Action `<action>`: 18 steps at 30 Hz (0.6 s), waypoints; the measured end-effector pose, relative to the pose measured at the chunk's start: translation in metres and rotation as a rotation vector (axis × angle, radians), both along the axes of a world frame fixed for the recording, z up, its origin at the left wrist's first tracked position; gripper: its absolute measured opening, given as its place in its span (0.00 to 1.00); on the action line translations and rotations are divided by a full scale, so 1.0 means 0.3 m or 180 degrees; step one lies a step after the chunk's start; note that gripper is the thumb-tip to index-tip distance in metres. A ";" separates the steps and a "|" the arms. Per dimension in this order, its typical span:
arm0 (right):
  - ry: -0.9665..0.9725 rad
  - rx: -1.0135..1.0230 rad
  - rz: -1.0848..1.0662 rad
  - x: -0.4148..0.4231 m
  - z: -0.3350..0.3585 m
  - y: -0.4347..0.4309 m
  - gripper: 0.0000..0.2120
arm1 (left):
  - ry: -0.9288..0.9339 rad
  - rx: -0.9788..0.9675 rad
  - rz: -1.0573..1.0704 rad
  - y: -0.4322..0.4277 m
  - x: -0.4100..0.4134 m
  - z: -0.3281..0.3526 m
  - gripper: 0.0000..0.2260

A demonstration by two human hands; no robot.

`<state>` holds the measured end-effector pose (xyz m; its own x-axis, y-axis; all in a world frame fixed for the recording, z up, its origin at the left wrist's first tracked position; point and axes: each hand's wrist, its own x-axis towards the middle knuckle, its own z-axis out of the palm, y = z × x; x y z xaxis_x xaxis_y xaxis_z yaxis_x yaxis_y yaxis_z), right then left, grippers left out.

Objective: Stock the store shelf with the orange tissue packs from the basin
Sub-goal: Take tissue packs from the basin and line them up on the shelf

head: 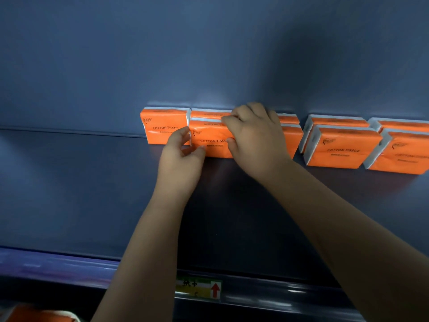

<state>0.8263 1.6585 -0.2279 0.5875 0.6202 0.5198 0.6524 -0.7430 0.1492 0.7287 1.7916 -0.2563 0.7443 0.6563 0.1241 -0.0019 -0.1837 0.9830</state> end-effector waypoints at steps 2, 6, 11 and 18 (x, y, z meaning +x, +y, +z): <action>-0.0019 0.0011 0.0042 -0.012 0.005 -0.002 0.21 | 0.0074 0.0211 0.0095 -0.006 -0.007 0.008 0.22; 0.0163 0.0328 0.0209 -0.073 0.033 -0.006 0.28 | 0.0331 0.1847 0.0429 0.004 -0.028 0.007 0.24; 0.0700 0.0628 0.0334 -0.157 0.045 -0.002 0.31 | 0.1022 0.2635 0.0721 -0.031 -0.085 0.047 0.30; 0.1203 0.0545 0.0447 -0.298 0.057 0.011 0.31 | 0.1526 0.2496 0.0964 -0.008 -0.263 0.063 0.33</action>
